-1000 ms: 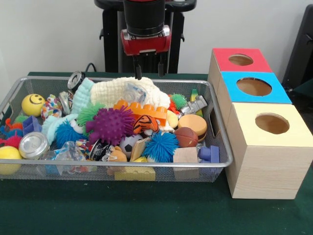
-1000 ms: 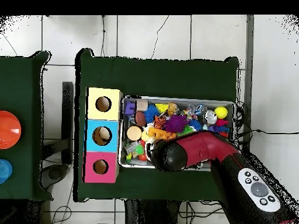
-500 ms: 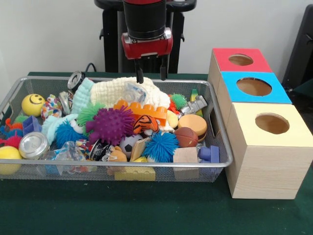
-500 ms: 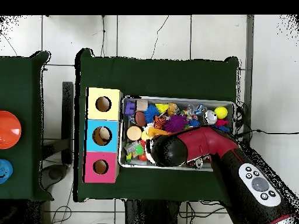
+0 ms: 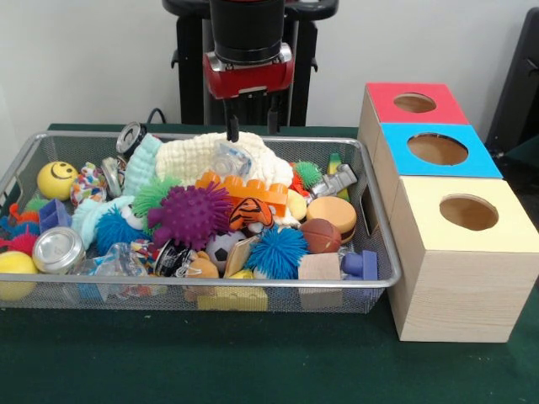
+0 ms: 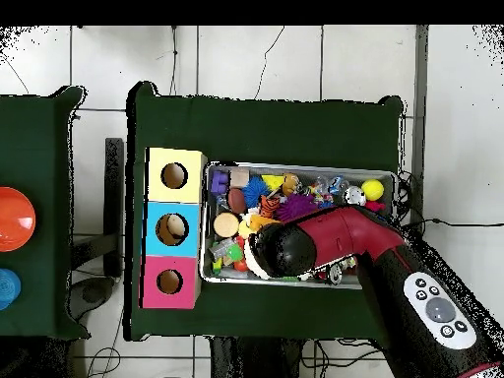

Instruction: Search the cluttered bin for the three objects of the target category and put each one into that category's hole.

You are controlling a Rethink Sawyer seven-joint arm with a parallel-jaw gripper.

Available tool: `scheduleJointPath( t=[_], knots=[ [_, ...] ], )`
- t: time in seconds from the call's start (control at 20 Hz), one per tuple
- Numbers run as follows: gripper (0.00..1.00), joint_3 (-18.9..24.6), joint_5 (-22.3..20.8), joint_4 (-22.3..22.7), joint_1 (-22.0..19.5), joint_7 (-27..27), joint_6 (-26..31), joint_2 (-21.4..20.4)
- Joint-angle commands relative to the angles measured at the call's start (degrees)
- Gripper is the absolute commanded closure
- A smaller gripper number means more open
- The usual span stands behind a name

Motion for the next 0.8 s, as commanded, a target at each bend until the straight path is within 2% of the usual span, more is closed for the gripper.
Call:
scheduleJointPath(
  t=[0.05, 0.5, 0.8],
  knots=[
    [0.0, 1.6, -6.6, -5.3, -0.3, -20.6, 5.6, -0.8],
    [0.0, 1.2, -8.1, -6.8, -0.6, -21.8, 4.8, -0.1],
    [0.0, 0.0, -9.7, -5.7, 0.0, -18.1, 2.3, 0.7]
  ],
)
